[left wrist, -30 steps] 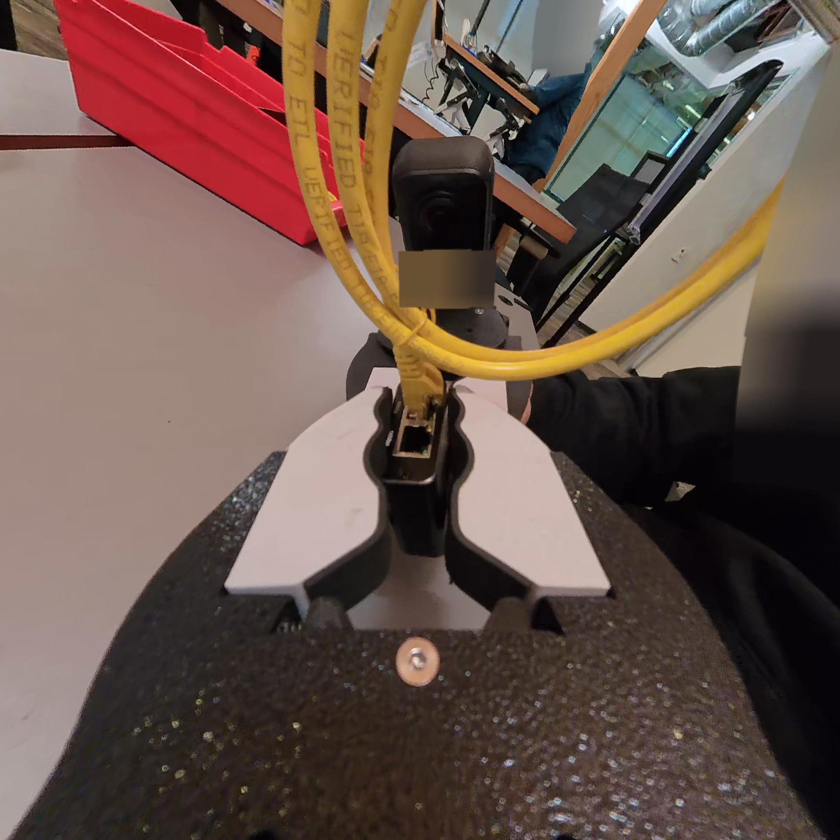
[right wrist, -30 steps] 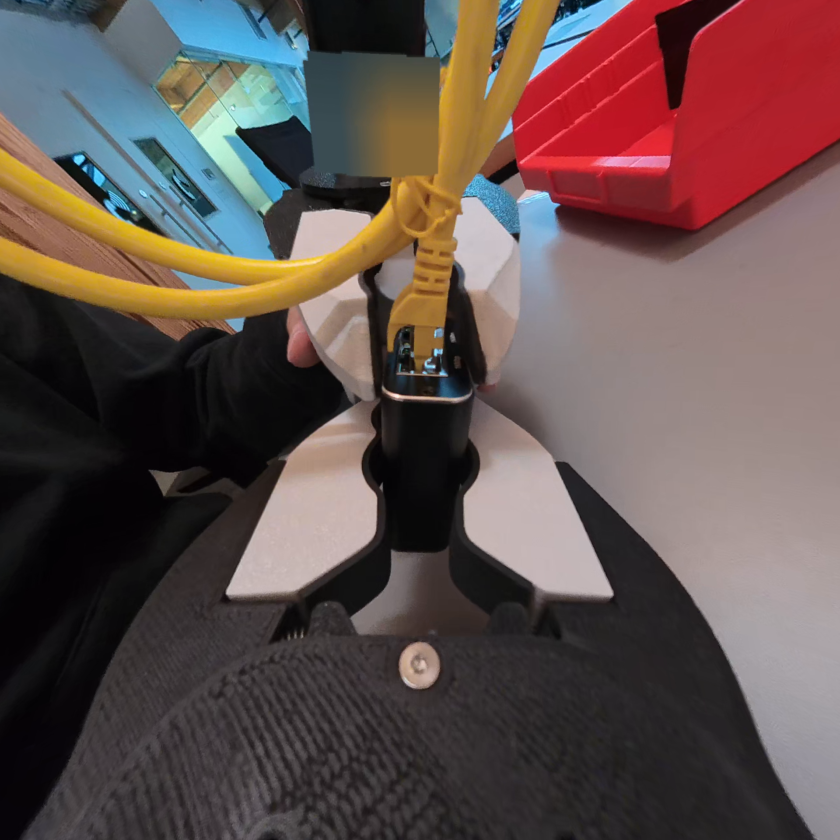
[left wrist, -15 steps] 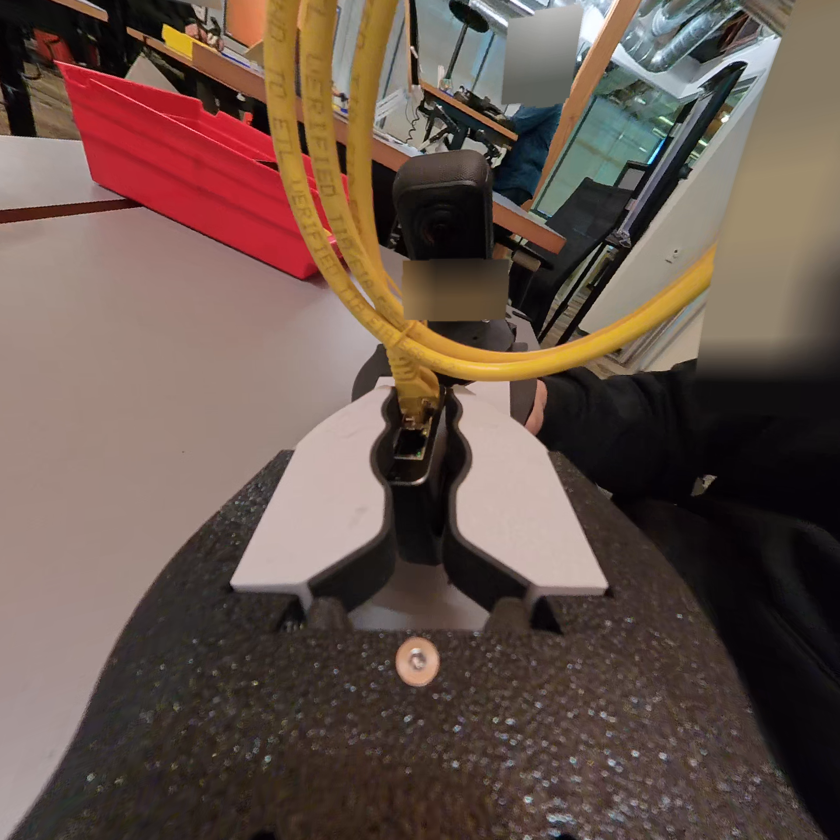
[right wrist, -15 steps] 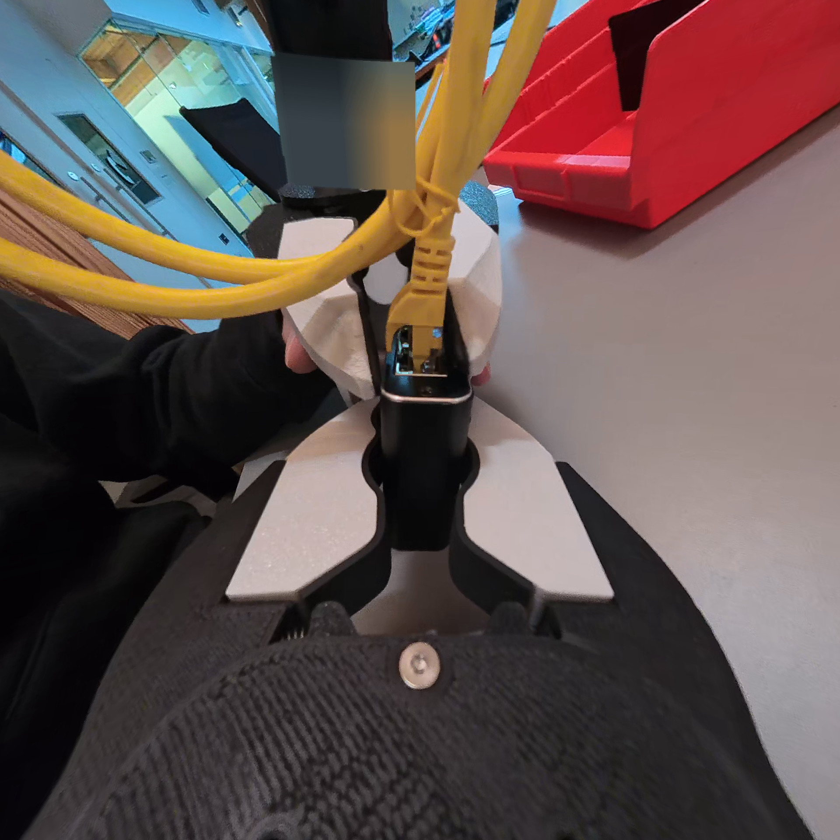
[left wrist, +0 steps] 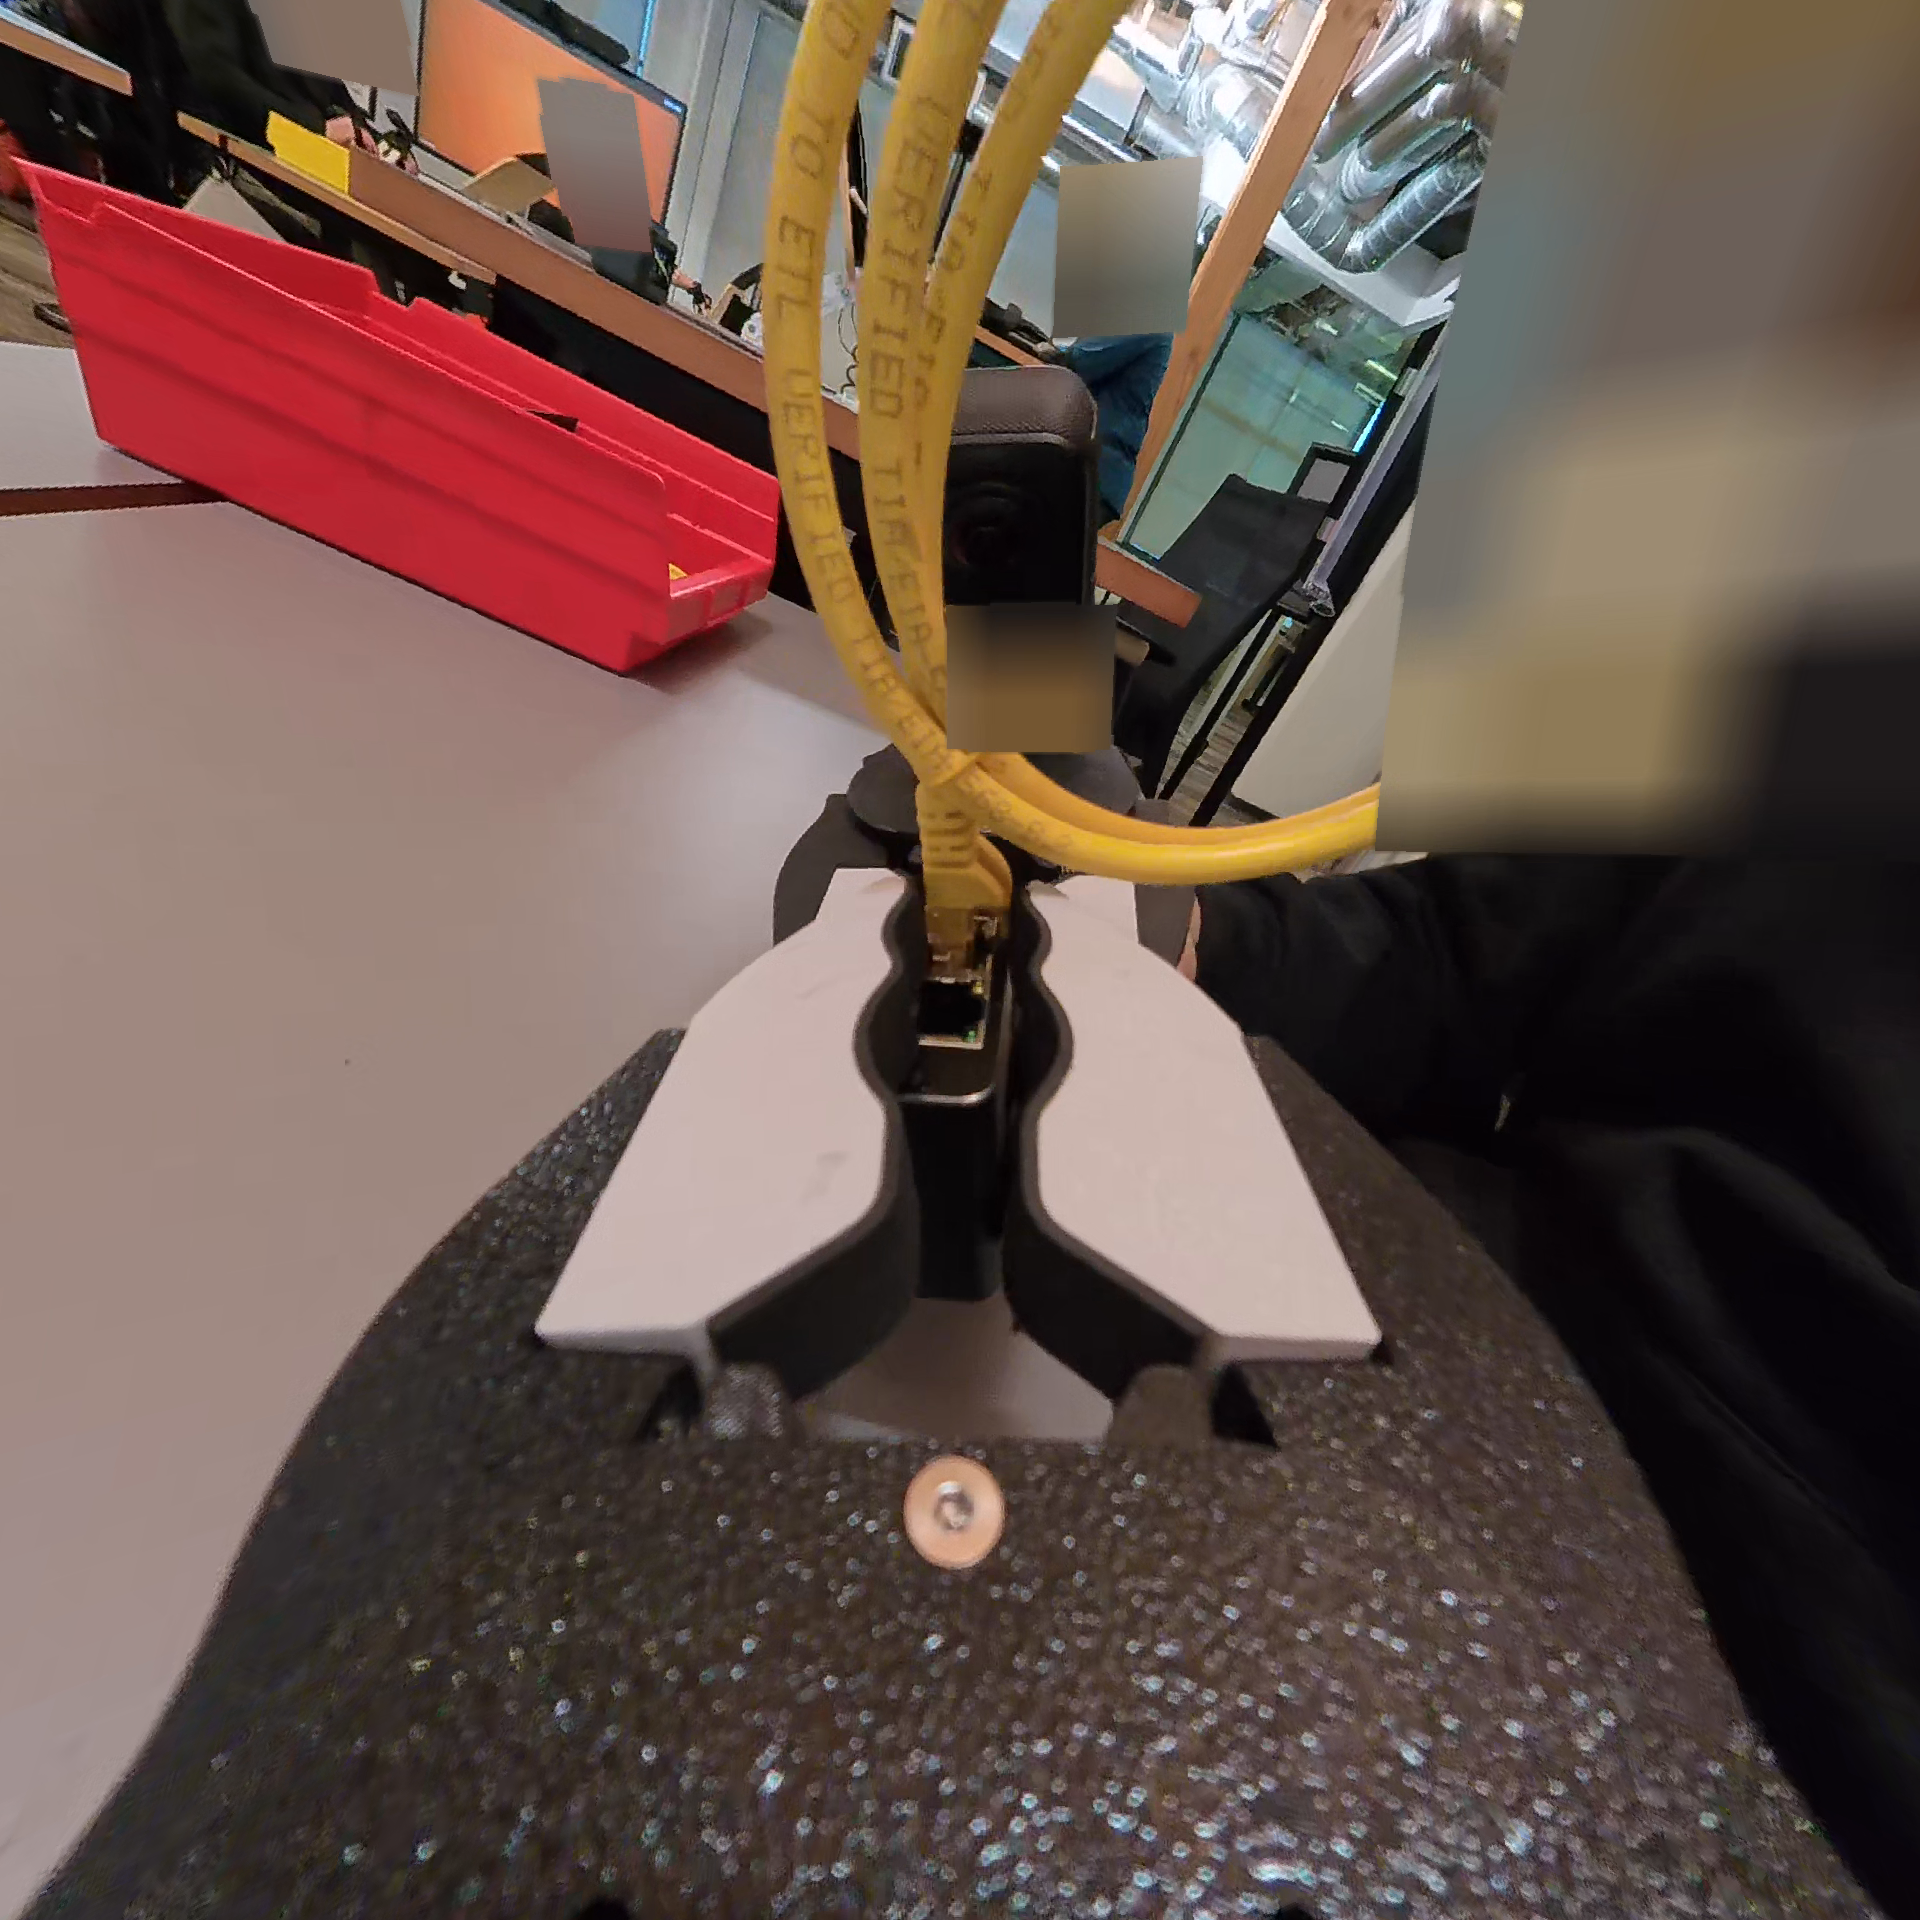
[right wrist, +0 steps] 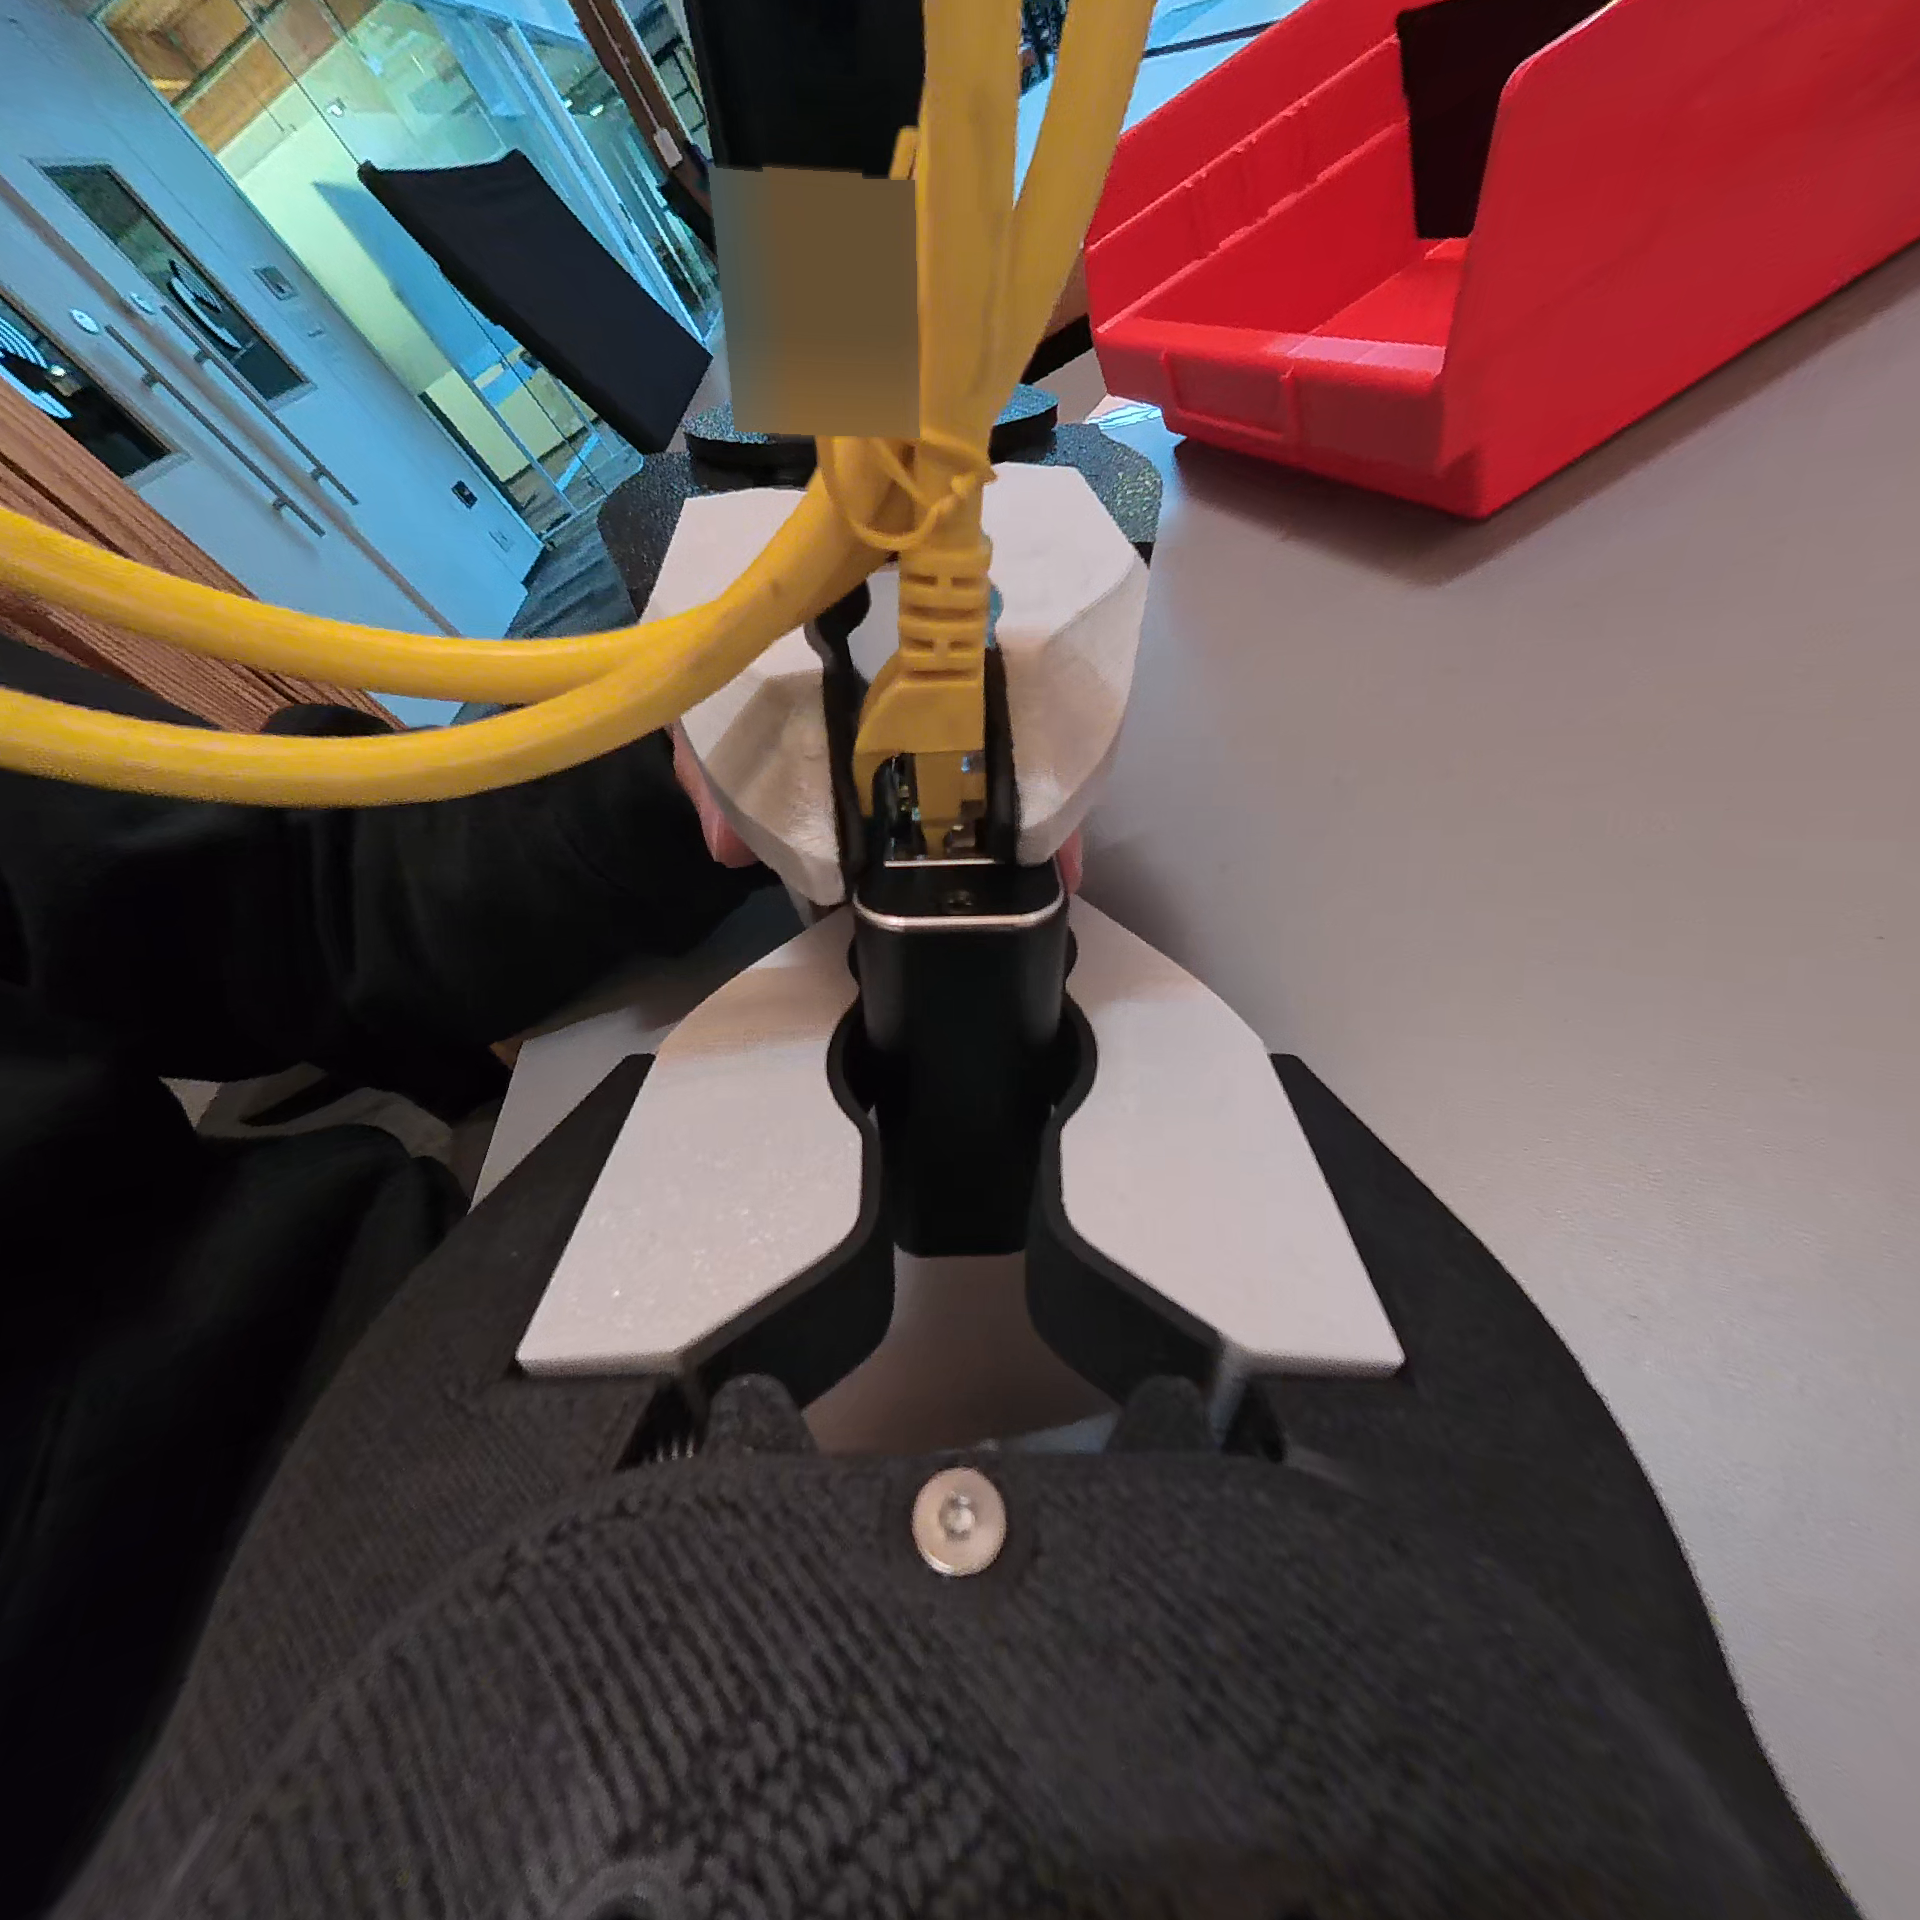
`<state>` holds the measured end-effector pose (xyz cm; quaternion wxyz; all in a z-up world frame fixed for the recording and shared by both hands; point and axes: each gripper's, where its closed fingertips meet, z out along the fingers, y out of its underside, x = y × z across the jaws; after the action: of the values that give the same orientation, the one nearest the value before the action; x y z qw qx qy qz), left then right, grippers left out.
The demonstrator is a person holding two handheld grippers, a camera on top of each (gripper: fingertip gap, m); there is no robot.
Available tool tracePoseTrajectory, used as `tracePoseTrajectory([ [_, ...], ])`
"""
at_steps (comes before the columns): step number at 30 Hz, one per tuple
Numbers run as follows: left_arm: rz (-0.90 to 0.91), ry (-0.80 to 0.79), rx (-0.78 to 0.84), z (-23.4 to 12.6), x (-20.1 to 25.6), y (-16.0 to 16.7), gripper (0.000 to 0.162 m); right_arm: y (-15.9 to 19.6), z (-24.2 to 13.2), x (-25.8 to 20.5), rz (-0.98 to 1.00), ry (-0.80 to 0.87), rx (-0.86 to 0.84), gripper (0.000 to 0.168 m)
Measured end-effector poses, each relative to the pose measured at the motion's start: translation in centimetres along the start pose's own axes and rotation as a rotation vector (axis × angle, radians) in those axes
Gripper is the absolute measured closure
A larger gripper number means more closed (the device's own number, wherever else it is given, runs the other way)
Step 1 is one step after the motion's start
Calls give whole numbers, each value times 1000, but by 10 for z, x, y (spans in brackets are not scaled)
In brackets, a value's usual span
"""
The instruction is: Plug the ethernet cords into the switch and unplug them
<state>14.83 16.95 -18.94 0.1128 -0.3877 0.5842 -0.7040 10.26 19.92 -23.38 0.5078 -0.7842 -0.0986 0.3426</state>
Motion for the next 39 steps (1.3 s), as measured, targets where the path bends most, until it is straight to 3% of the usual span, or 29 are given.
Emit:
tracePoseTrajectory([
  [17,-127,10,53,2,0,-6,149,-3,-5,-3,-35,-16,26,139],
  [23,85,-71,-50,3,6,-9,149,-7,-7,-7,-74,-24,56,139],
  [28,-94,-15,29,1,5,-11,150,-9,-8,-9,-58,-41,79,139],
  [34,-34,-57,-14,2,2,-10,150,-9,-8,-7,-69,-22,72,138],
  [39,-125,6,4,3,6,-9,149,-8,-9,-7,-59,-27,69,139],
])
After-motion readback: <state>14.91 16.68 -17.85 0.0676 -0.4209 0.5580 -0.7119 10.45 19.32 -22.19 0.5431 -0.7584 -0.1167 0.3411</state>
